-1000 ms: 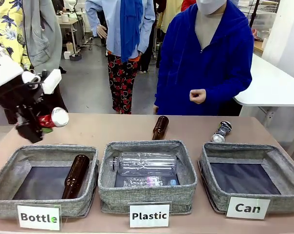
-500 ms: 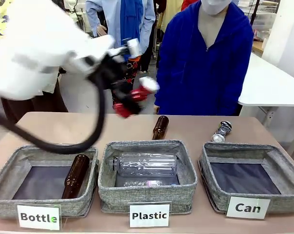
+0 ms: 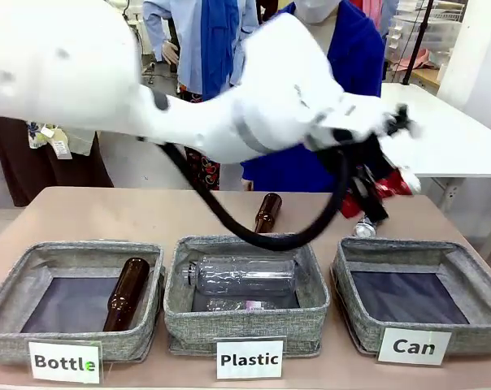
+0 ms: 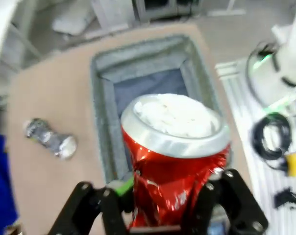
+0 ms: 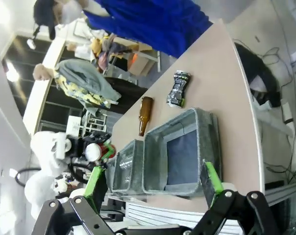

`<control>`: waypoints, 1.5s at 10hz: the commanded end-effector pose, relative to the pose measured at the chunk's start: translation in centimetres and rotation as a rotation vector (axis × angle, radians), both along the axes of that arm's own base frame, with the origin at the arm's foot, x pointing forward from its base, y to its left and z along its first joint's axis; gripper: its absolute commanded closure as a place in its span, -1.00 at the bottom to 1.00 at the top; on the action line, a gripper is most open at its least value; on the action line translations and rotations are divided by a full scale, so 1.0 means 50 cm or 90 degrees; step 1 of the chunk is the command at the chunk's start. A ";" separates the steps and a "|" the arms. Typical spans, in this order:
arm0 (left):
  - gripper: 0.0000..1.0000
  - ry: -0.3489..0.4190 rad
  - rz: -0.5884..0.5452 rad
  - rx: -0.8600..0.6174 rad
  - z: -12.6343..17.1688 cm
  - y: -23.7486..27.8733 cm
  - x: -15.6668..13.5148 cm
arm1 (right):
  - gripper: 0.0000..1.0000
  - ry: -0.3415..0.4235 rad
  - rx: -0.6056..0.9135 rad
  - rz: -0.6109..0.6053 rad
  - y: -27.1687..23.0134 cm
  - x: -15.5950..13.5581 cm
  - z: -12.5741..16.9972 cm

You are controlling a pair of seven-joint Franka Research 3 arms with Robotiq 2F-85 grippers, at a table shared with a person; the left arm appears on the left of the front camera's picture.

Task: Sort the can waste into the basket.
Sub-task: Pick up the can waste from the table and place it in the right Fabric basket.

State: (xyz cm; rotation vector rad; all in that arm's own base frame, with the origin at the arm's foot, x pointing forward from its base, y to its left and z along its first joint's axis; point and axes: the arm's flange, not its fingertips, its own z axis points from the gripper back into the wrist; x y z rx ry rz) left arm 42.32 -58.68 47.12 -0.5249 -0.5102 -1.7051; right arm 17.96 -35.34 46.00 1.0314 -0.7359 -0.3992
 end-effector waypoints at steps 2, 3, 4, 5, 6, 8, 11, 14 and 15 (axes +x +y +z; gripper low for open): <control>1.00 -0.009 0.022 0.034 -0.029 -0.147 0.023 | -1.00 -0.082 -0.020 0.038 -0.044 -0.058 -0.029; 1.00 -0.004 0.013 0.054 -0.044 -0.165 0.018 | -1.00 -0.030 -0.011 0.016 -0.010 -0.030 -0.010; 1.00 -0.005 0.010 0.059 -0.049 -0.168 0.014 | -1.00 -0.030 -0.011 0.016 -0.010 -0.030 -0.010; 1.00 -0.003 0.008 0.064 -0.051 -0.168 0.011 | -1.00 -0.030 -0.011 0.016 -0.010 -0.030 -0.010; 0.78 0.000 0.004 0.068 -0.052 -0.167 0.011 | -1.00 -0.030 -0.011 0.016 -0.010 -0.030 -0.010; -0.36 0.002 -0.009 0.079 -0.051 -0.163 0.016 | -1.00 -0.030 -0.011 0.016 -0.010 -0.030 -0.010; -1.00 -0.004 -0.011 0.080 -0.044 -0.156 0.012 | -1.00 -0.030 -0.011 0.016 -0.010 -0.030 -0.010; -1.00 -0.014 -0.013 0.075 -0.043 -0.148 0.002 | -1.00 -0.030 -0.011 0.016 -0.010 -0.030 -0.010; -1.00 -0.014 -0.013 0.081 -0.040 -0.143 0.000 | -1.00 -0.030 -0.011 0.016 -0.010 -0.030 -0.010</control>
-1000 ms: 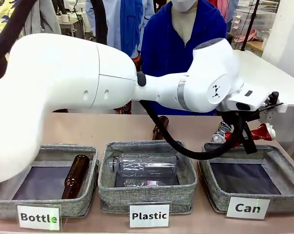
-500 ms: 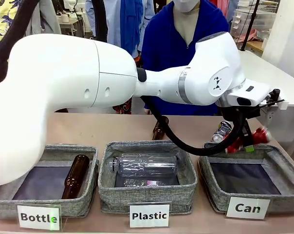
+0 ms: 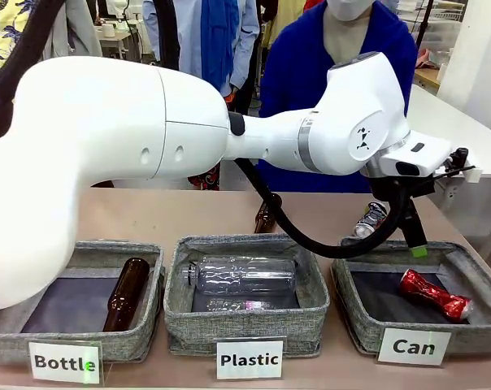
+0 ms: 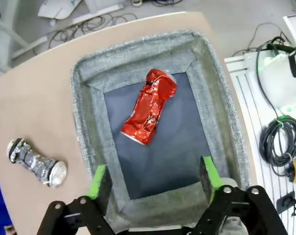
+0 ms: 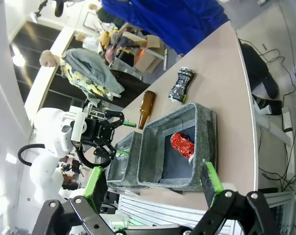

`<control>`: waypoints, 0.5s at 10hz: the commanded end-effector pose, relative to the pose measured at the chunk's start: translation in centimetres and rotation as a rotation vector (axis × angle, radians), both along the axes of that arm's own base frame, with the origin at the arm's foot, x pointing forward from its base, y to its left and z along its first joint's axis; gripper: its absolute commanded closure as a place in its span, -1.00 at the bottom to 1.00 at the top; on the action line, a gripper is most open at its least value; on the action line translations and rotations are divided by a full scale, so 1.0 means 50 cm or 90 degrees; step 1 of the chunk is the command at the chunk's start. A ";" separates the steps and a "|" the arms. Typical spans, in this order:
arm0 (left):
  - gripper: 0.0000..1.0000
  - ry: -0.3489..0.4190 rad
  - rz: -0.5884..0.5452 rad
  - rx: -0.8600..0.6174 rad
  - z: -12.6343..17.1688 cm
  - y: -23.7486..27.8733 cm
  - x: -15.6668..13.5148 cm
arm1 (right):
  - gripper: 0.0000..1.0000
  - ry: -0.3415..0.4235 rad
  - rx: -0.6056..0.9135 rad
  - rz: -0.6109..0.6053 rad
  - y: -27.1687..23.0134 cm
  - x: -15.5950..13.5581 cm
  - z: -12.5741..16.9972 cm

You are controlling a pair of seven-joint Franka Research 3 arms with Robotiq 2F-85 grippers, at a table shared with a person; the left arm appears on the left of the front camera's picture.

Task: Sort the can waste into the basket.
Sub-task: Pick up the can waste from the table and place it in the right Fabric basket.

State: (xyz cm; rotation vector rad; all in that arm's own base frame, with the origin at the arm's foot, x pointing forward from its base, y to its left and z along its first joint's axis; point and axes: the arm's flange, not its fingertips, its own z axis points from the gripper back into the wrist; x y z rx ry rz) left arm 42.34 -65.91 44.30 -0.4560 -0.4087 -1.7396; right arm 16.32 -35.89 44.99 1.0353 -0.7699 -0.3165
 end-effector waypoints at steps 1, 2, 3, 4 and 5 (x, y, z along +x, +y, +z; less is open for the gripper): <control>-1.00 0.014 -0.009 0.042 0.026 0.020 -0.006 | -1.00 0.010 0.008 -0.014 0.001 0.003 0.010; -1.00 0.038 -0.002 0.094 0.044 0.063 -0.019 | -1.00 0.000 0.000 0.000 0.000 0.000 0.000; -1.00 0.055 -0.007 0.127 0.066 0.126 -0.041 | -1.00 0.001 -0.004 0.007 0.036 0.035 -0.001; -1.00 0.042 0.039 0.146 0.091 0.211 -0.058 | -1.00 0.004 0.035 0.043 0.082 0.075 0.004; -1.00 0.054 0.084 0.144 0.117 0.311 -0.071 | -1.00 0.013 0.033 0.057 0.139 0.115 0.007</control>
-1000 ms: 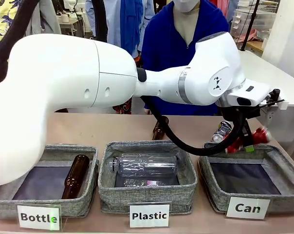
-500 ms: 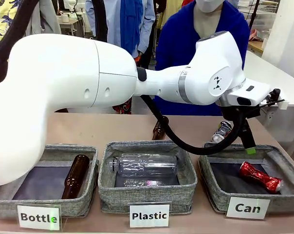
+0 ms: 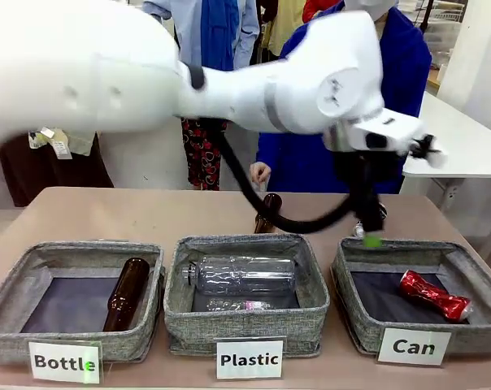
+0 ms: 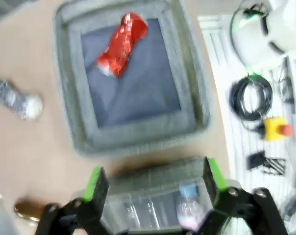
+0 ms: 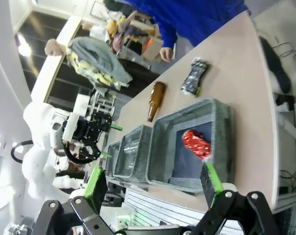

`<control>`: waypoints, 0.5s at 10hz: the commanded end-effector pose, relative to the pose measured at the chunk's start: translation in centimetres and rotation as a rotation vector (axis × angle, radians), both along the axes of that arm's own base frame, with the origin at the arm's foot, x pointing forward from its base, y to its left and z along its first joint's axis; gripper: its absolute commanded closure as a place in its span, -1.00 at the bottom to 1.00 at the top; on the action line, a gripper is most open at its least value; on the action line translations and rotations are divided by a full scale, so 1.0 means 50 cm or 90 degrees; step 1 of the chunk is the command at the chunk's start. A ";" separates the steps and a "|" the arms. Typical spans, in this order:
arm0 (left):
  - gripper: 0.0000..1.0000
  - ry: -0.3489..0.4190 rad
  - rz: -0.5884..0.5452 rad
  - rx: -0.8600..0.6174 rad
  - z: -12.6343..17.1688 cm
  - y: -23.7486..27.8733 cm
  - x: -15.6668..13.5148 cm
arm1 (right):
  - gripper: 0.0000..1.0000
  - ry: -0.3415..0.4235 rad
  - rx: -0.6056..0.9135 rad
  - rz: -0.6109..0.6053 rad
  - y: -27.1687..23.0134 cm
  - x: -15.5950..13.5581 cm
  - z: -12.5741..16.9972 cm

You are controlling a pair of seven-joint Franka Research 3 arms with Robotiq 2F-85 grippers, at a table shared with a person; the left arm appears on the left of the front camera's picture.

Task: Sort the can waste into the basket.
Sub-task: Pick up the can waste from the table and place it in the right Fabric basket.

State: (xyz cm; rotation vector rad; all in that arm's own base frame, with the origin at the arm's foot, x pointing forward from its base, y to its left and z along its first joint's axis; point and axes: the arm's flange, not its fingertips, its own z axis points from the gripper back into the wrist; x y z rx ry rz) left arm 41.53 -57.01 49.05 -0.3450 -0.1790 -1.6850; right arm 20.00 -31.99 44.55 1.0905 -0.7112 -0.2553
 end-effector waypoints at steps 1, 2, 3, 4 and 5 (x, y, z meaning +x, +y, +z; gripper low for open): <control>-1.00 0.039 0.114 -0.009 0.040 0.256 -0.067 | -1.00 0.020 0.025 0.040 0.133 0.084 0.018; -1.00 0.056 0.220 -0.037 0.053 0.367 -0.075 | -1.00 0.035 0.021 0.067 0.199 0.119 0.017; -1.00 0.087 0.297 -0.083 0.061 0.482 -0.089 | -1.00 0.037 -0.009 0.083 0.263 0.150 0.016; -1.00 0.129 0.412 -0.118 0.059 0.601 -0.100 | -1.00 0.042 -0.025 0.114 0.324 0.174 0.014; -1.00 0.178 0.515 -0.164 0.039 0.738 -0.110 | -1.00 0.055 -0.026 0.151 0.374 0.192 0.006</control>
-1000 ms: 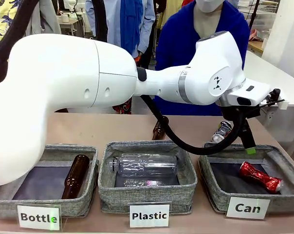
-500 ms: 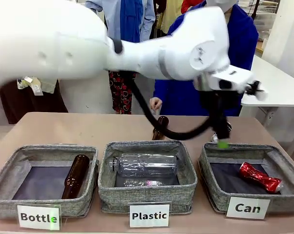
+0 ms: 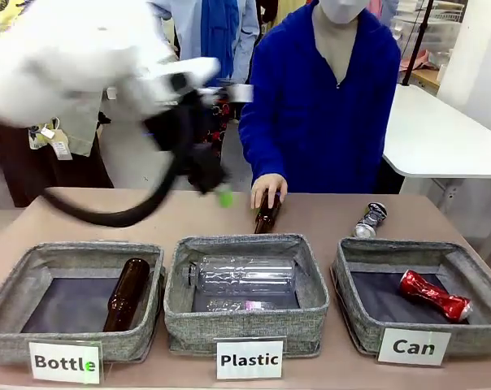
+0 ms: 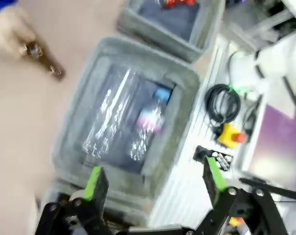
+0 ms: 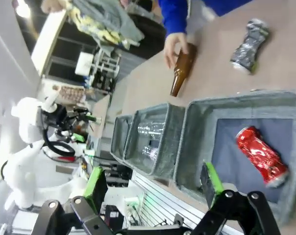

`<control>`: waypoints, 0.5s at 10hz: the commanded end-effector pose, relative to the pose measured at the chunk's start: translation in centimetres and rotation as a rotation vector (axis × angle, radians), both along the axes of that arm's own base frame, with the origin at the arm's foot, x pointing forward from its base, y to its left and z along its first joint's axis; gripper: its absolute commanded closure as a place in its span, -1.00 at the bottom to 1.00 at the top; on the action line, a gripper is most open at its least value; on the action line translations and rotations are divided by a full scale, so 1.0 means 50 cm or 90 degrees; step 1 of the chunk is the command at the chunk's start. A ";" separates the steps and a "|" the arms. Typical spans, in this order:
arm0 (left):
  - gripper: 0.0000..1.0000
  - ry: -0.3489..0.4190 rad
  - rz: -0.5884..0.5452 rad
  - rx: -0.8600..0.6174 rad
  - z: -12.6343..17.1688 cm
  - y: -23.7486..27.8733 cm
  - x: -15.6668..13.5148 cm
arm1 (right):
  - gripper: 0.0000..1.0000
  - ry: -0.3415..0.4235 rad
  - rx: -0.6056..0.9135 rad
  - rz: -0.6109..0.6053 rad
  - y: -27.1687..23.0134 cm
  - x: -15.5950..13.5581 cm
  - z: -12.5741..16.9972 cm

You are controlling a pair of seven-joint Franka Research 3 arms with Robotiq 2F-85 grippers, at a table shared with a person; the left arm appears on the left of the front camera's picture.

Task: Sort the can waste into the basket.
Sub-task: Pick up the can waste from the table and place it in the right Fabric basket.

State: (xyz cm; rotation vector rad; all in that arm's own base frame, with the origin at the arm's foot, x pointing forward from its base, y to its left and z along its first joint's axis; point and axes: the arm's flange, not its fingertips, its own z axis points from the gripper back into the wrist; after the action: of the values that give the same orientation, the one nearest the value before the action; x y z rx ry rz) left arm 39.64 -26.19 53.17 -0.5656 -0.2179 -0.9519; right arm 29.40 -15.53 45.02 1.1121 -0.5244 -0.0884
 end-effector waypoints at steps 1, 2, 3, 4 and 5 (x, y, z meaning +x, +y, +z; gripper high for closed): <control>-1.00 0.044 0.176 -0.099 -0.063 0.242 -0.083 | -1.00 0.022 -0.006 0.030 0.074 0.013 -0.013; -1.00 0.085 0.250 -0.156 -0.086 0.356 -0.093 | -1.00 0.045 0.010 0.061 0.094 0.022 -0.017; -1.00 0.123 0.367 -0.220 -0.120 0.457 -0.105 | -1.00 0.054 0.020 0.067 0.103 0.033 -0.018; -1.00 0.147 0.459 -0.317 -0.166 0.538 -0.130 | -1.00 0.075 0.029 0.078 0.100 0.039 -0.023; -1.00 0.121 0.608 -0.425 -0.212 0.604 -0.170 | -1.00 0.085 0.026 0.064 0.093 0.043 -0.030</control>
State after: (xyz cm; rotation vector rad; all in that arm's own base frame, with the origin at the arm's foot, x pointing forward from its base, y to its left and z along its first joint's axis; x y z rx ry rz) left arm 33.11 3.66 44.45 -0.9195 -0.3576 -0.1343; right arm 31.99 -10.76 43.68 1.1514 -0.3688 -0.0340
